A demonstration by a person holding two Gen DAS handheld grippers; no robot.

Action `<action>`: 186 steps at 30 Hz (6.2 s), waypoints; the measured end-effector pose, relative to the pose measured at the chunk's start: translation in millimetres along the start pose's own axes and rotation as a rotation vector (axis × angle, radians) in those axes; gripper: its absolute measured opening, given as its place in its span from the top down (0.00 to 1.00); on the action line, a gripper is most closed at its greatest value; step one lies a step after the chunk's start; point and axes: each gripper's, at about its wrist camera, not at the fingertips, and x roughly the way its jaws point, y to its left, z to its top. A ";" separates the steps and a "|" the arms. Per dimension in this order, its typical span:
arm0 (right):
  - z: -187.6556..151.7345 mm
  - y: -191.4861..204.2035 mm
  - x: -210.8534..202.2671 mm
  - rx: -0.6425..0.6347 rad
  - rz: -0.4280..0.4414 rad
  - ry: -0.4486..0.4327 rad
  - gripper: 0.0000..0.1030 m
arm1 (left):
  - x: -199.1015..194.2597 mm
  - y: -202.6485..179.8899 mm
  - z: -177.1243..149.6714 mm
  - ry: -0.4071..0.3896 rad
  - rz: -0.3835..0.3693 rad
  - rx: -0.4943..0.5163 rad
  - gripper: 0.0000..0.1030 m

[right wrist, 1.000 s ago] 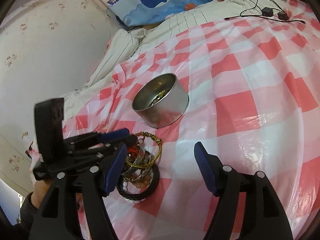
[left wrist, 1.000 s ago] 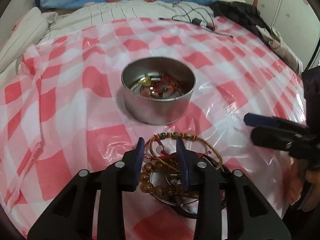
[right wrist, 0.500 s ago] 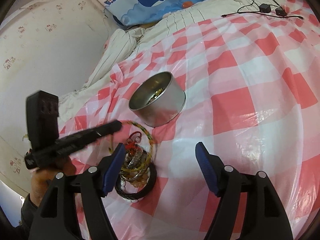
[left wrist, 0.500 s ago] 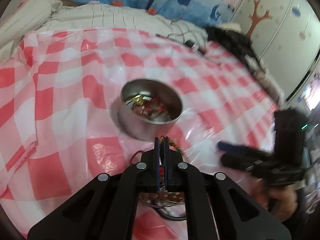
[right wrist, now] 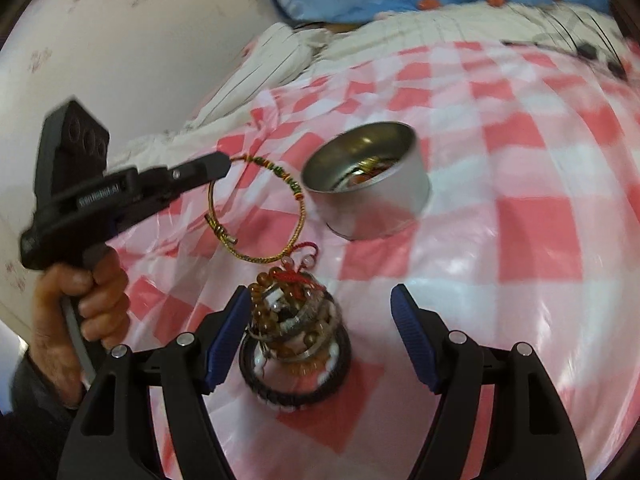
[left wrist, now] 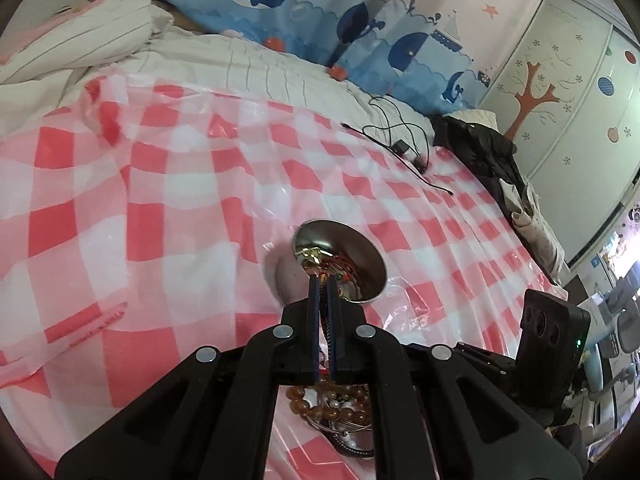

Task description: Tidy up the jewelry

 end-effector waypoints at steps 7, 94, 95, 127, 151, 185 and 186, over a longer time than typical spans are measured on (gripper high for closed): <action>4.8 21.9 30.7 -0.125 -0.033 0.053 0.48 | 0.7 2.2 1.2 0.004 0.031 0.015 0.97; 63.6 -28.5 -44.1 0.154 0.272 -0.293 0.96 | -5.0 -57.8 32.3 -0.145 0.090 0.188 0.97; 69.0 -27.8 -41.2 0.143 0.260 -0.293 0.96 | -1.7 -58.3 33.5 -0.142 0.091 0.190 0.97; -4.0 -34.2 -35.6 0.192 0.050 -0.125 0.39 | -14.3 -31.7 -19.5 -0.002 0.354 0.290 0.38; -10.6 -29.9 -18.3 0.195 0.070 -0.075 0.34 | 52.3 -48.3 15.3 -0.022 0.554 0.421 0.32; -8.2 -34.4 -23.3 0.230 0.116 -0.073 0.30 | 68.0 -58.7 12.3 0.046 0.550 0.455 0.31; -8.4 -34.1 -22.7 0.223 0.105 -0.067 0.30 | 58.4 -57.8 13.4 0.022 0.510 0.418 0.31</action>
